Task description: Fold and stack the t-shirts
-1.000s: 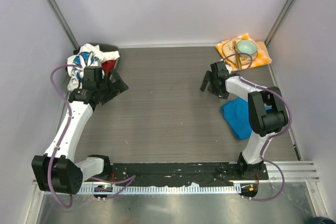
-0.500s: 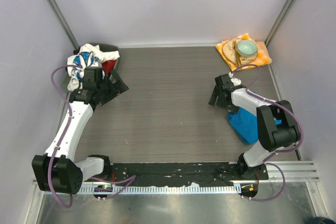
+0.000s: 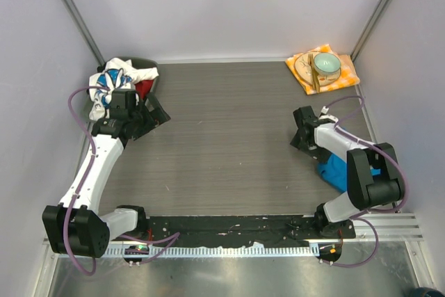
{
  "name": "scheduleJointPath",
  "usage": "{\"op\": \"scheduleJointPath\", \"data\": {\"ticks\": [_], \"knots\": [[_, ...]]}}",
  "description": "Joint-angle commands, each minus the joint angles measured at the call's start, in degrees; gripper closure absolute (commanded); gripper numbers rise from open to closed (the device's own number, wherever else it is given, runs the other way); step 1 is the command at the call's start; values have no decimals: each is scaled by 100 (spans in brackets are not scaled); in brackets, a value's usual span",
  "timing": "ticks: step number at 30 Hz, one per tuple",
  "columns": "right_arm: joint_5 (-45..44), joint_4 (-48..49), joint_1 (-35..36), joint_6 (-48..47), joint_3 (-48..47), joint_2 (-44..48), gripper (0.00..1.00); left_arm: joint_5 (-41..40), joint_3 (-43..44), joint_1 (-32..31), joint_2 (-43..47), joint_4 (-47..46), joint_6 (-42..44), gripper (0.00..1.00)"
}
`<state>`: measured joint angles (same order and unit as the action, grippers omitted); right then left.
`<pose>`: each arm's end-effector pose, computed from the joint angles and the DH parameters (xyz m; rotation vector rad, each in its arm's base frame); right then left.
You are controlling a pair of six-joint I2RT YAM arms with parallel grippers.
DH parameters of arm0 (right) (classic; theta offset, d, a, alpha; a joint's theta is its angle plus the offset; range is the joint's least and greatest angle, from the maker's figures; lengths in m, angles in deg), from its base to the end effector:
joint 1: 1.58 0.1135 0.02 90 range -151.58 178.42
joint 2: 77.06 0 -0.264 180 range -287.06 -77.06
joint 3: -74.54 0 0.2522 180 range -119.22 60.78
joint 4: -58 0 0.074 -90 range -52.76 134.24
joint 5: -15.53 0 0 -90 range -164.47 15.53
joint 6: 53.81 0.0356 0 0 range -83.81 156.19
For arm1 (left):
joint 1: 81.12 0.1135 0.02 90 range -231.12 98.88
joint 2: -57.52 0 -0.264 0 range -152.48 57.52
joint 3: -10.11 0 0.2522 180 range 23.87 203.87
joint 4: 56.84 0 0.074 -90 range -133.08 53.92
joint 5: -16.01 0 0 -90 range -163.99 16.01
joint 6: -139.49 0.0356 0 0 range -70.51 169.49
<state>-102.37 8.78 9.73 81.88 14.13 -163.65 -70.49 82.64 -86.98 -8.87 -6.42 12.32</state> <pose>0.2555 0.0341 0.1637 0.8667 2.5151 -0.4179 0.2419 -0.0270 0.3059 -0.6139 2.3045 -0.4365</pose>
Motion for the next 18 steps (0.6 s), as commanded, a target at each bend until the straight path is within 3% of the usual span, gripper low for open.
{"op": "scheduleJointPath", "data": {"ticks": [1,8,14,18], "knots": [[-313,-286,-33,11,69,256,0,-8,-5,7,56,-168,60,0],[1102,821,757,-711,-791,811,0,-666,635,7,-189,305,148,0],[1419,752,1426,-1035,-3196,-647,0,-1317,1584,51,-891,570,280,0],[1594,760,1523,-1045,-3947,-1255,0,-1493,2515,437,-1639,772,368,0]]}}
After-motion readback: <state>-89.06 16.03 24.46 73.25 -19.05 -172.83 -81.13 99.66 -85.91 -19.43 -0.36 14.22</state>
